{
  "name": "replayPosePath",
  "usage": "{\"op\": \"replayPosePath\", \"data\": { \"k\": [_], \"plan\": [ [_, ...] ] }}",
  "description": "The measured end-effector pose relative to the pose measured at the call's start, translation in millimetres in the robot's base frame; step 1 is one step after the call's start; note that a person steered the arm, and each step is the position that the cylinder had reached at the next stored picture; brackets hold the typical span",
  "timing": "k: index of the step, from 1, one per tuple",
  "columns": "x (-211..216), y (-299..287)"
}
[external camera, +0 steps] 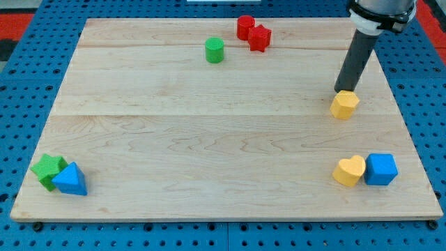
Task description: Move the yellow hexagon to the top of the blue cube
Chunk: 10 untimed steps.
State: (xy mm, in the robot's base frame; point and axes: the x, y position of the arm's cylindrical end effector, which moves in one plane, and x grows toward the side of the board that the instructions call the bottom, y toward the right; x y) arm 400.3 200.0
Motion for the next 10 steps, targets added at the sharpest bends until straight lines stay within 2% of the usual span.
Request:
{"op": "replayPosePath", "data": {
  "k": [2,10],
  "plan": [
    [17.7,-30.7],
    [46.6,-1.7]
  ]
}}
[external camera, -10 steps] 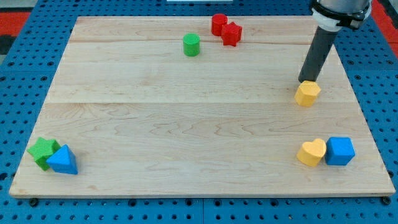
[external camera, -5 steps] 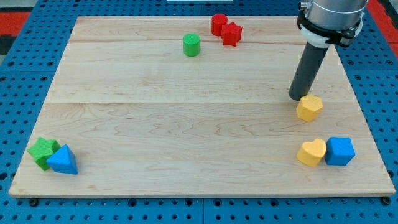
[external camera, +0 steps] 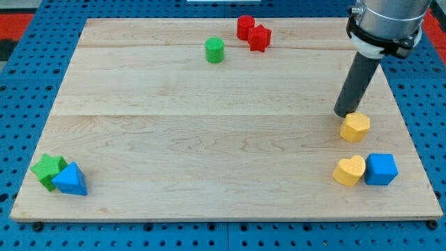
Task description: Move the yellow hexagon to the top of the blue cube
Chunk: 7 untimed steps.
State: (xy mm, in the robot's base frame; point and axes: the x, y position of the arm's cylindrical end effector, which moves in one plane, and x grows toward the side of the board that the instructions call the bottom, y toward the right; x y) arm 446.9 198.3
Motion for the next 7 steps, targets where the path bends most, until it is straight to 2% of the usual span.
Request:
{"op": "replayPosePath", "data": {
  "k": [7],
  "plan": [
    [35.3,14.5]
  ]
}}
